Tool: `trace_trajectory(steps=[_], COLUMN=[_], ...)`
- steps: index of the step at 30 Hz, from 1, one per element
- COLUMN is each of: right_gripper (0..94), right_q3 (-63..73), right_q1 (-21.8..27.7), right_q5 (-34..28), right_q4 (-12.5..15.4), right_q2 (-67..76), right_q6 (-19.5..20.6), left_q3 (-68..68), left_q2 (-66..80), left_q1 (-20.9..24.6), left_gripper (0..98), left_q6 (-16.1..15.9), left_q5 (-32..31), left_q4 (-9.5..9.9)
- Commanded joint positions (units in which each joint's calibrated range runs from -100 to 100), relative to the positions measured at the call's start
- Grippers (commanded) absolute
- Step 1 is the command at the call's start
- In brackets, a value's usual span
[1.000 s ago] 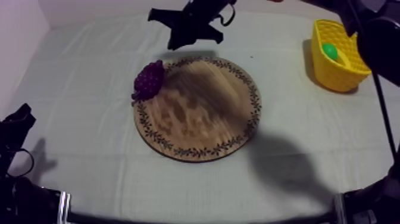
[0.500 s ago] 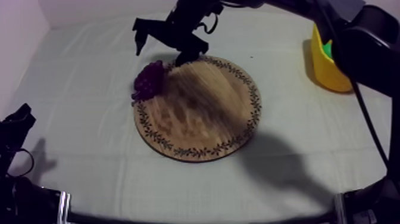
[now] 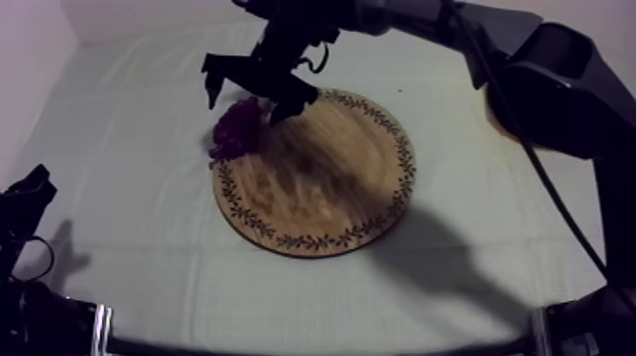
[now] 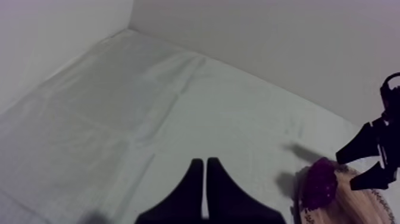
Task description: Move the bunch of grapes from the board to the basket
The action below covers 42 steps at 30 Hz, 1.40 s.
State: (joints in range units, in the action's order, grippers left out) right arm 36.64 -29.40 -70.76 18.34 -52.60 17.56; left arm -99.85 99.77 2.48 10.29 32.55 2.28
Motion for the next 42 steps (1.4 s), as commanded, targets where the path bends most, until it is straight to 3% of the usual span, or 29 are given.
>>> trace_trajectory(steps=[1, 13, 21, 37, 42], right_gripper=[90.3, 88.3, 81.3, 39.3, 35.5], right_q3=[1.17, 8.22, 10.74, 10.47, 8.69], right_q1=[-0.09, -0.43, -0.79, -0.99, -0.85], right_q5=[-0.31, -1.20, -1.10, -0.98, -1.11], right_q4=[-0.16, -0.81, -1.20, -1.63, -1.74], right_q2=[-1.18, -7.16, -9.44, -10.59, -8.68], right_q6=[0.22, 0.84, 0.68, 0.70, 0.23], left_q3=[-0.04, -0.04, -0.04, -0.04, -0.04], left_q2=[-0.03, -0.03, -0.03, -0.03, -0.03], left_q1=[0.01, 0.01, 0.01, 0.01, 0.01], left_gripper=[0.0, 0.0, 0.0, 0.0, 0.0], left_q6=[-0.01, -0.01, -0.01, -0.01, -0.01], left_q5=[0.03, 0.03, 0.03, 0.03, 0.03], left_q4=[-0.01, -0.01, -0.01, -0.01, -0.01])
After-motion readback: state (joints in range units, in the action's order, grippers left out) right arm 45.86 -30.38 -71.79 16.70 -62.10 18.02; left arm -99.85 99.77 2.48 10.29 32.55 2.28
